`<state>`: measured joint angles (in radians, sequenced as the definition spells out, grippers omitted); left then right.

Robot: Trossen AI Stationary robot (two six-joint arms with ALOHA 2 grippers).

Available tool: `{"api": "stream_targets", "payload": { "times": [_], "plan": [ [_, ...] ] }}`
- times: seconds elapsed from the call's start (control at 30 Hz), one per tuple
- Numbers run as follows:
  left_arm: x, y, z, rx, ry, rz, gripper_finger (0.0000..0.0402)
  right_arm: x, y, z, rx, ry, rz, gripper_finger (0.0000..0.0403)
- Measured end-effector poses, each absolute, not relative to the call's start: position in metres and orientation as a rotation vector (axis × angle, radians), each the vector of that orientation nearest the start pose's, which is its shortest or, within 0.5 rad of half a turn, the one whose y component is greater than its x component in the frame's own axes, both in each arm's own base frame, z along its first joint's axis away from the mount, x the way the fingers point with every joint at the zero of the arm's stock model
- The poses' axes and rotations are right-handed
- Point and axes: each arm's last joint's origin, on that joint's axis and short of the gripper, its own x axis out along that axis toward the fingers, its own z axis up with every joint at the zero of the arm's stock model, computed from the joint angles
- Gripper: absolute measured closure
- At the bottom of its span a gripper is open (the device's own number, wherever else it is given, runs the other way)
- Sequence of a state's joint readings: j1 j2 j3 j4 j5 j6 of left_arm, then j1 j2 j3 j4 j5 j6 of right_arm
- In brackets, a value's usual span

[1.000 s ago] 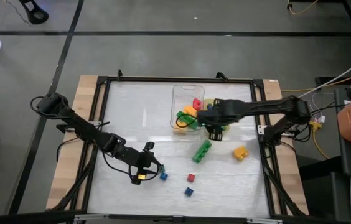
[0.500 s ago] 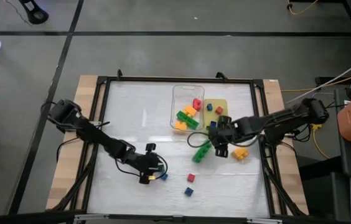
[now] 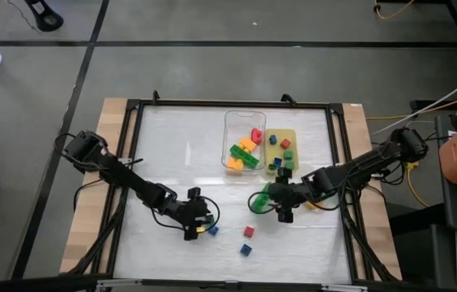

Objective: Sort blocks by size
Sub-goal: Put the small green game piece into the yellow bin

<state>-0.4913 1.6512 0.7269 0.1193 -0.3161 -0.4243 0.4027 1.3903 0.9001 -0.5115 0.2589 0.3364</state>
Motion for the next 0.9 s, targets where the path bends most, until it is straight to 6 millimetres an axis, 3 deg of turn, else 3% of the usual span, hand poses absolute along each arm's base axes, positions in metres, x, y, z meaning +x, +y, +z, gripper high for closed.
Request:
{"api": "stream_targets", "payload": {
  "times": [0.3, 0.9],
  "plan": [
    [0.272, -0.135, 0.135, -0.124, 0.766, 0.013, 0.0238, 0.251, 0.112, 0.224, -0.01, 0.883, 0.025, 0.0143],
    [0.274, -0.136, 0.137, -0.162, 0.734, 0.012, 0.0238, 0.256, 0.113, 0.228, 0.011, 0.822, 0.028, 0.0143]
  ]
}}
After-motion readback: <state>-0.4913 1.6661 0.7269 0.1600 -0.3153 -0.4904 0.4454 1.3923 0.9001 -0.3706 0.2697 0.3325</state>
